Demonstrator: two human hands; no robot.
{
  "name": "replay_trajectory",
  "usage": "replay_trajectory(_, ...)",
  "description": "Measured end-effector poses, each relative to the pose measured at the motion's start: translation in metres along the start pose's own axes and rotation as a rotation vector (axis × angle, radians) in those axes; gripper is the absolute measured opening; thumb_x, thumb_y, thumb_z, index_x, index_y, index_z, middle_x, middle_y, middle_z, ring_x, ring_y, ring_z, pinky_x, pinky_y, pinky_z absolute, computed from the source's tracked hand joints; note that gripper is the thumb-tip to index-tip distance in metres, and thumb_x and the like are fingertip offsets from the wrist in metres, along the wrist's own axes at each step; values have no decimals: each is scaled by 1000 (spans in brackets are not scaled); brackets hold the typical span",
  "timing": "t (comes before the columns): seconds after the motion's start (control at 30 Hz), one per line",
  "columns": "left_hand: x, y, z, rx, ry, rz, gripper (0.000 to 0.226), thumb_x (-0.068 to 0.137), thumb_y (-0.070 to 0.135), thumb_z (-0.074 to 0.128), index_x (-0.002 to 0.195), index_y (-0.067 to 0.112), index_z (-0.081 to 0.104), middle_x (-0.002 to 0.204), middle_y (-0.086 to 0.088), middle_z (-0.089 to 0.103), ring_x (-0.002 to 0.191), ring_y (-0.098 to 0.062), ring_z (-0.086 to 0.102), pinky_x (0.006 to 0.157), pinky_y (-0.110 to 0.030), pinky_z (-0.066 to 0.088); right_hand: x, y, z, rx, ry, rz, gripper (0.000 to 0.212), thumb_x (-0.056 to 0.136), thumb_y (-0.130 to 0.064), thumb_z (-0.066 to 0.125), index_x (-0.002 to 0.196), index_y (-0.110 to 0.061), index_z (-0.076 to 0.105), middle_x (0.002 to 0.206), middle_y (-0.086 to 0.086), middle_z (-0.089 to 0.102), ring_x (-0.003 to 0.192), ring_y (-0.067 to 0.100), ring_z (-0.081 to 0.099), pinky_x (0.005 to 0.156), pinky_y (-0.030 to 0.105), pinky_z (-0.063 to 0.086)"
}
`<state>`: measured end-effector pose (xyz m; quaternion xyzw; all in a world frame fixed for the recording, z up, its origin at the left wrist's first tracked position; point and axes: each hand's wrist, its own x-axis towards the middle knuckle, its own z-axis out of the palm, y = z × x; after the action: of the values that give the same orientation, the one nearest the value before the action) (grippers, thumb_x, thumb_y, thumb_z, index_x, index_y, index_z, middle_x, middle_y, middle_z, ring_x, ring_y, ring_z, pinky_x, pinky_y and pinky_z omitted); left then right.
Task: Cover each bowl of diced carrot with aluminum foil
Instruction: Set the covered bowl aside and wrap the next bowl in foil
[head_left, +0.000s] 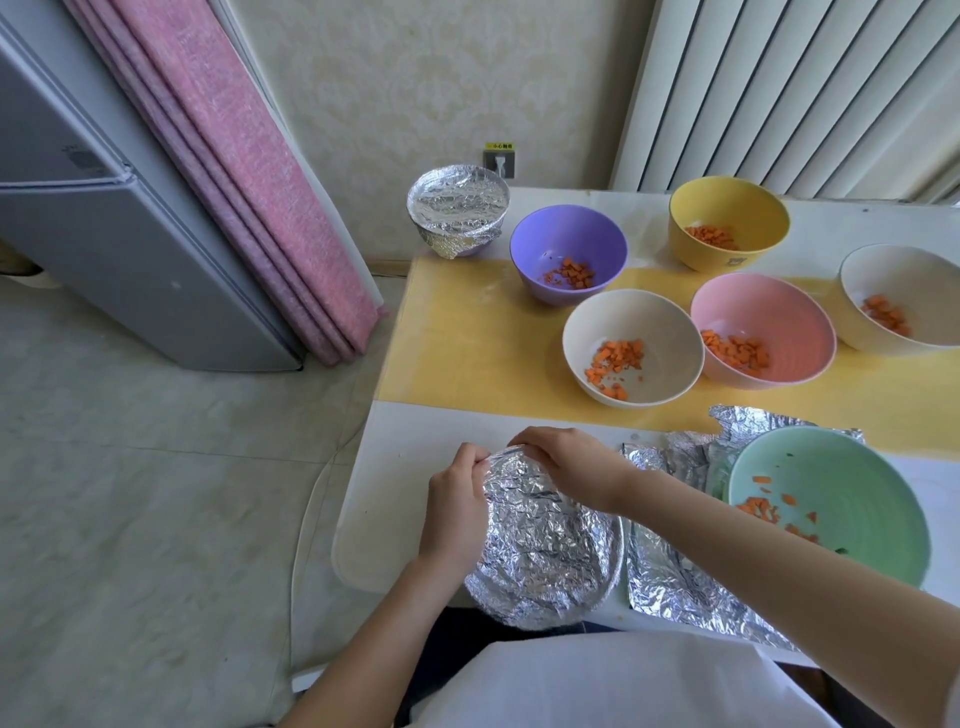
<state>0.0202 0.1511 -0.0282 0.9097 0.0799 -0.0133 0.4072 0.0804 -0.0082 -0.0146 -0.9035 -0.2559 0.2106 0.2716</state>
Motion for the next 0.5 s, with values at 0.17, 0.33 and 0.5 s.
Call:
replay_trajectory(0.17,-4,-7,8,-100,55,-180,16,97,6,39,84,6,48,64,-2,46,58,-18,37,48,-24,24,-3,11,0,35,57,72,34,101,-23,36,130,-16,52,126,1,60,112,20,57,93,29,42)
replay_trajectory(0.33,-5,-7,7,-60,-66,-173,15,99,10,34,103,12,48,87,3,53,77,-17,48,55,-21,31,1,12,2,29,16,111,32,101,-20,38,127,-16,55,121,4,63,107,21,59,86,25,40)
replay_trajectory(0.5,5,-6,10,-16,-69,-33,26,99,13,38,109,11,62,76,-3,60,59,-11,45,53,-20,29,4,9,-1,23,4,77,30,100,-21,41,124,-16,59,110,3,68,96,19,61,74,18,34)
